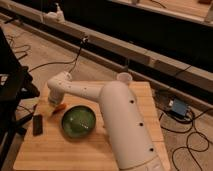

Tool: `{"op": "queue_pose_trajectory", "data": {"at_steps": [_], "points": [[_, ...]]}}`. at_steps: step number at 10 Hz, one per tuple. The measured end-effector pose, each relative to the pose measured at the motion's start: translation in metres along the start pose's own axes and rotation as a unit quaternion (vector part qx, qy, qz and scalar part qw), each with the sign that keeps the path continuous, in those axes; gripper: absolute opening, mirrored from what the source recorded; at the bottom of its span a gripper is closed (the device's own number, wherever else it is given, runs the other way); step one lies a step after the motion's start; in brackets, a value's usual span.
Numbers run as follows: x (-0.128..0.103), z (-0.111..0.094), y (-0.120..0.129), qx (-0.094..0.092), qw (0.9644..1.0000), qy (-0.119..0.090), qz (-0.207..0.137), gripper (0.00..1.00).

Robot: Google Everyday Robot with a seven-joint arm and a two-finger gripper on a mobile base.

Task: Place the pepper in the ceramic bowl

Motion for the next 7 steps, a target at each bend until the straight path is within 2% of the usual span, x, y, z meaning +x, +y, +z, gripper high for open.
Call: {"op": "queue_pose_trajectory", "data": {"at_steps": [3, 7], "points": [[0.005, 0.007, -0.003, -0.001, 1.0, 0.005, 0.003, 0.45], [0.016, -0.011, -0.001, 0.01, 0.9999, 0.012, 0.0, 0.05]]}}
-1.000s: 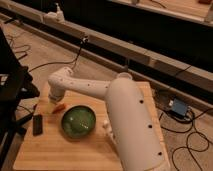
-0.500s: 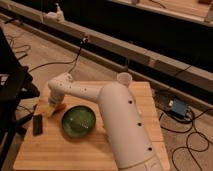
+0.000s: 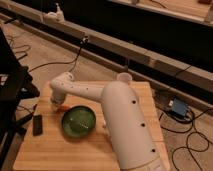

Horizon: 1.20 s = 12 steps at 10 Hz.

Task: Place the pepper in the ceramic bowl

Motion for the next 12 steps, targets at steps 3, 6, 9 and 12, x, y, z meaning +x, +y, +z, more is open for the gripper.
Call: {"op": "queue_pose_trajectory", "data": {"at_steps": [3, 6, 9, 12], "points": [[-0.013, -0.024, 0.002, 0.003, 0.9995, -0.03, 0.01, 0.0], [-0.038, -0.068, -0.001, -0.005, 0.995, -0.094, 0.034, 0.0], [-0.026, -0.101, -0.004, -0.009, 0.9909, -0.124, 0.053, 0.0], [0.015, -0.113, 0.016, -0.029, 0.9866, -0.127, 0.099, 0.04]]}}
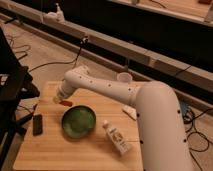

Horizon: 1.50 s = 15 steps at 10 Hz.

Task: Place the pepper in the ceramic bowl

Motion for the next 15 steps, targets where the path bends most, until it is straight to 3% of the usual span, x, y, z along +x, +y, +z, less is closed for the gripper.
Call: {"op": "queue_pose_trajectory", "data": {"at_steps": [1, 3, 4, 6, 8, 11, 13, 15], "points": [[0.01, -0.004, 0.003, -0.002, 0.9999, 0.003, 0.01, 0.1], [0.053, -0.014, 0.015, -0.009, 0.9984, 0.022, 0.052, 0.34], [0.065, -0.015, 0.018, -0.011, 0.9974, 0.029, 0.065, 0.4], [0.097, -0.012, 0.028, -0.026, 0.9928, 0.049, 0.106, 0.62], [0.111, -0.007, 0.03, -0.032, 0.9891, 0.059, 0.132, 0.78], [0.111, -0.011, 0.016, -0.019, 0.9872, 0.056, 0.148, 0.8], [0.107, -0.018, 0.005, -0.01, 0.9853, 0.044, 0.165, 0.8], [0.107, -0.018, 0.005, -0.01, 0.9854, 0.044, 0.164, 0.8]]}}
